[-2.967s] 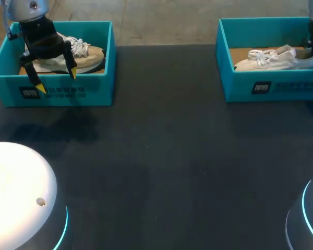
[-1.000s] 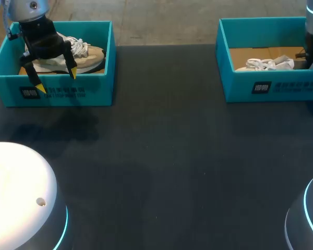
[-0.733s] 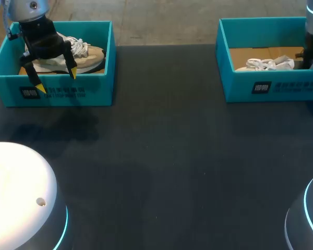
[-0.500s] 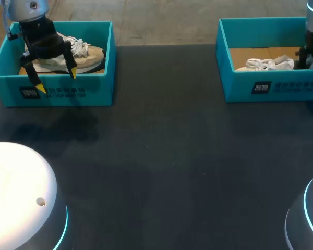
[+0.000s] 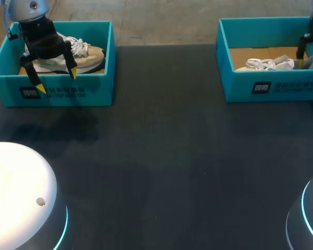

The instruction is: Take the shoe out of the shoebox, open the shoe tongue, remove and reinsert the insole, then place the shoe into the shoebox

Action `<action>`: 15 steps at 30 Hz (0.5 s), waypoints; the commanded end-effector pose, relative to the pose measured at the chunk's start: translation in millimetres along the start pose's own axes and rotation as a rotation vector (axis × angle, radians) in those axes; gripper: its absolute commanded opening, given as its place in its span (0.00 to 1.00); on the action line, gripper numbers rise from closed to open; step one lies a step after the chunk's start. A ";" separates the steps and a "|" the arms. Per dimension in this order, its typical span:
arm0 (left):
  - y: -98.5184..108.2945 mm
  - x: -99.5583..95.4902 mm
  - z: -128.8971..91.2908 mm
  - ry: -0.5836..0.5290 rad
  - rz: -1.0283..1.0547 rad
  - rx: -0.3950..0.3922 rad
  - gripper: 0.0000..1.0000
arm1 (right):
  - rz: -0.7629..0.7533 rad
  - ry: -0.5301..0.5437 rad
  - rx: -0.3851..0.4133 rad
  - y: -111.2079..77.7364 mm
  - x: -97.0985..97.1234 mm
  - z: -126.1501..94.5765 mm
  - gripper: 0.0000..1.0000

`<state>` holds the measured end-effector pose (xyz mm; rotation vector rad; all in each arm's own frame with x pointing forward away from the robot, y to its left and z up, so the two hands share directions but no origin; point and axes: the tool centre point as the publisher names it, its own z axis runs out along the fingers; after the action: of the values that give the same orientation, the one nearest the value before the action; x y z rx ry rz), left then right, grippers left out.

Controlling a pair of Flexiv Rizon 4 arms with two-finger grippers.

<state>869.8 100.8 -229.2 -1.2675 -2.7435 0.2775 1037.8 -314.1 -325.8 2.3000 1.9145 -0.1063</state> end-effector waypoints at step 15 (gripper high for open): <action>0.1 0.3 -0.3 0.002 0.000 -0.003 1.00 | -0.009 0.102 0.017 -26.5 13.4 -64.9 1.00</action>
<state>869.9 100.9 -229.2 -1.2672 -2.7437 0.2775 1018.0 -285.4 -273.6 2.3515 1.9692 -0.0162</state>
